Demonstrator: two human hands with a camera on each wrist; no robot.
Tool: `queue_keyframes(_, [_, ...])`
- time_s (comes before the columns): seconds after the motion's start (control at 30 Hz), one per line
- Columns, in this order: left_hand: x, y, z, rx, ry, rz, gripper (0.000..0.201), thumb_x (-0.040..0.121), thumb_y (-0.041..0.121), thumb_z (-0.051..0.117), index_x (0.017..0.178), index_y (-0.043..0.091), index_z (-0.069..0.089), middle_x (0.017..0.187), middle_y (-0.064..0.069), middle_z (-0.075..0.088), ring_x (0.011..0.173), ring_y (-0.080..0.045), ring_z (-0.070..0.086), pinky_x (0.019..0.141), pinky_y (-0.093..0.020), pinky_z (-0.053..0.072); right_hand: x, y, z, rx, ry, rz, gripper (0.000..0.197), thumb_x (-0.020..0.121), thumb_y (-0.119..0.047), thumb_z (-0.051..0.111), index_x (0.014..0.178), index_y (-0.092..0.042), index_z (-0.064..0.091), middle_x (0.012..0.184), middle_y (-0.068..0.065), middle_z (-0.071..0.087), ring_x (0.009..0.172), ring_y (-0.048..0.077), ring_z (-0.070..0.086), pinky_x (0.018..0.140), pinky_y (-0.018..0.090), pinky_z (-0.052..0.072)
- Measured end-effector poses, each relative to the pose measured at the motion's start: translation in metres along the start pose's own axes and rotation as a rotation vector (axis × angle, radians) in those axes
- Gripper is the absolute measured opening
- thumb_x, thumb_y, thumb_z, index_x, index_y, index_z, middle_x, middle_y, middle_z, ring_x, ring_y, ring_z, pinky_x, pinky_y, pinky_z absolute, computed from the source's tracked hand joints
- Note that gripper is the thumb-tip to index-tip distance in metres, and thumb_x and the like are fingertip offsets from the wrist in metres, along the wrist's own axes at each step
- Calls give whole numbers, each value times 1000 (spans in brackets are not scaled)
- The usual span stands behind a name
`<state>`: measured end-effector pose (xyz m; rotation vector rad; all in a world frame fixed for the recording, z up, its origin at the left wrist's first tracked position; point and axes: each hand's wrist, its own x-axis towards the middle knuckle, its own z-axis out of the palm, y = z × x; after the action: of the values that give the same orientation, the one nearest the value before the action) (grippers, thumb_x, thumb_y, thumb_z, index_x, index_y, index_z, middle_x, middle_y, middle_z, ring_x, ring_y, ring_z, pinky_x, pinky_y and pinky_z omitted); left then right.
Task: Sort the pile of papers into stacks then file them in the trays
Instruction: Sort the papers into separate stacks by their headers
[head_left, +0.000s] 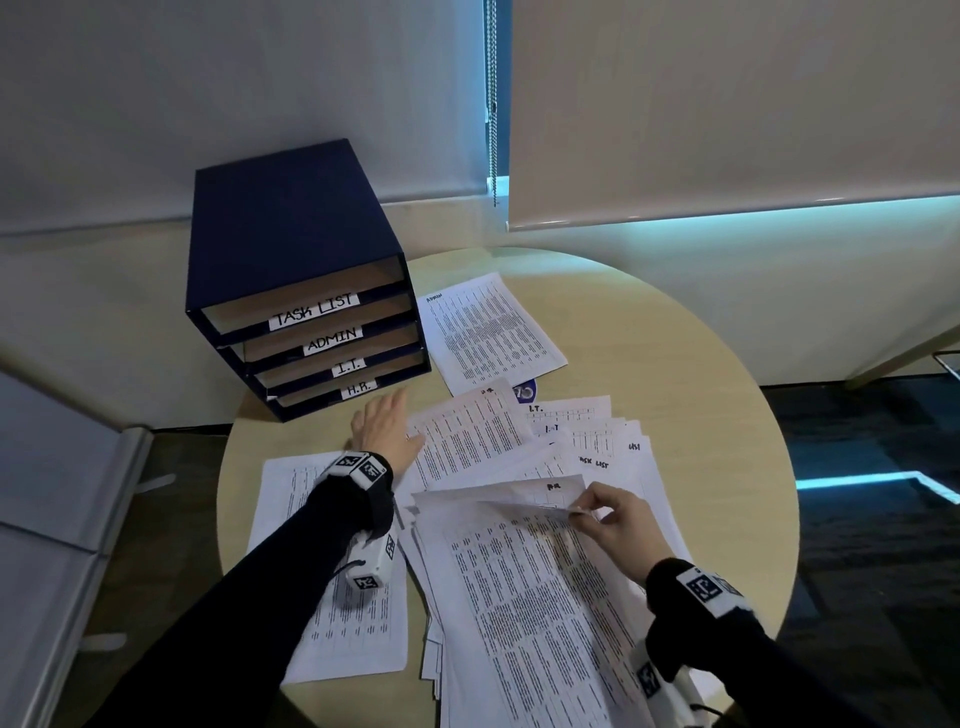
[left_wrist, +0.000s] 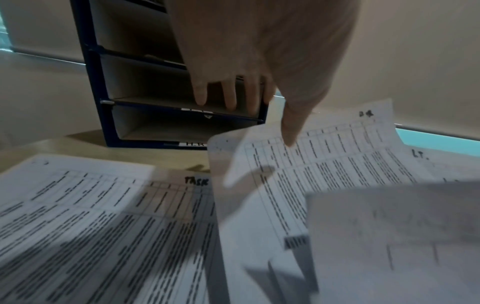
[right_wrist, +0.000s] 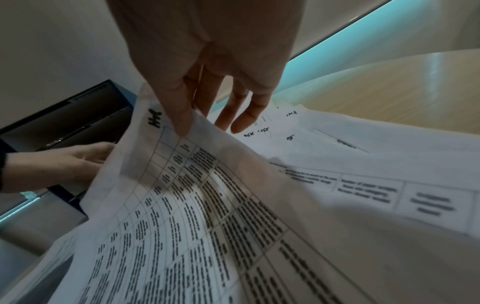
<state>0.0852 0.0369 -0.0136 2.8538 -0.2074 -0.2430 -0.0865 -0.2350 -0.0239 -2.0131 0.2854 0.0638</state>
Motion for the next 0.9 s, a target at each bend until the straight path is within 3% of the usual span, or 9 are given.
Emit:
queue_keyframes(0.13, [-8, 15, -7, -58, 20, 150, 19, 94, 29, 56, 110, 23, 64, 94, 7, 63, 91, -17, 59, 95, -38, 45, 3, 1, 0, 37, 1, 21, 17, 78, -7, 73, 68, -16, 62, 79, 3, 66, 46, 0, 47, 50, 12, 34])
queue_keyframes(0.23, [-29, 17, 2, 100, 17, 471, 20, 90, 15, 63, 104, 25, 52, 87, 10, 52, 71, -10, 54, 70, -26, 53, 3, 7, -4, 116, 11, 28, 19, 75, -2, 74, 70, -12, 58, 73, 0, 63, 68, 12, 58, 64, 29, 47])
queue_keyframes(0.33, [-42, 8, 10, 150, 24, 609, 57, 72, -11, 71, 103, 26, 39, 71, 11, 48, 51, -11, 52, 47, -19, 50, 2, 9, -5, 254, 60, 75, 30, 73, 6, 74, 78, -9, 48, 63, -3, 50, 57, 10, 47, 58, 22, 41])
queue_keyframes(0.43, [-45, 15, -24, 38, 254, 628, 41, 75, -5, 72, 103, 20, 55, 56, 11, 41, 35, 2, 29, 29, -7, 25, 1, 9, -6, 376, 63, 128, 39, 76, 7, 72, 100, -14, 49, 56, -3, 49, 53, 9, 47, 55, 19, 41])
queue_keyframes(0.53, [-37, 22, -83, -86, 540, 608, 22, 87, 8, 60, 104, 22, 54, 52, 9, 47, 32, -5, 34, 29, -14, 31, -3, 7, -10, 350, -30, 89, 34, 78, 5, 70, 103, -16, 62, 72, 20, 60, 68, 21, 58, 69, 35, 50])
queue_keyframes(0.6, [-33, 24, -120, -190, 686, 501, 15, 90, 8, 55, 101, 18, 58, 60, -1, 59, 42, -17, 48, 42, -26, 42, -7, 4, -13, 342, -76, 62, 13, 80, 4, 68, 85, -8, 68, 82, 20, 67, 76, 21, 62, 73, 30, 51])
queue_keyframes(0.67, [-31, 26, -155, -381, 762, 369, 6, 93, 12, 58, 97, 10, 62, 74, 0, 63, 57, -14, 53, 54, -22, 42, -9, 5, -17, 375, -90, 76, 14, 80, 7, 66, 76, -6, 69, 78, 15, 67, 77, 18, 61, 74, 24, 48])
queue_keyframes(0.77, [-23, 22, -182, -657, 759, 218, 11, 94, 17, 60, 95, 6, 63, 89, 1, 63, 61, 7, 55, 54, -3, 39, -10, 6, -25, 422, -88, 91, 20, 78, 16, 60, 75, -2, 69, 78, 9, 68, 76, 12, 60, 71, 17, 46])
queue_keyframes(0.9, [-13, 10, -167, -782, 484, 159, 16, 91, 15, 64, 82, 27, 59, 81, 9, 63, 62, 11, 56, 60, -11, 47, -10, 3, -39, 591, -101, 145, 16, 80, 13, 58, 74, -1, 61, 75, 7, 62, 73, 15, 57, 64, 18, 43])
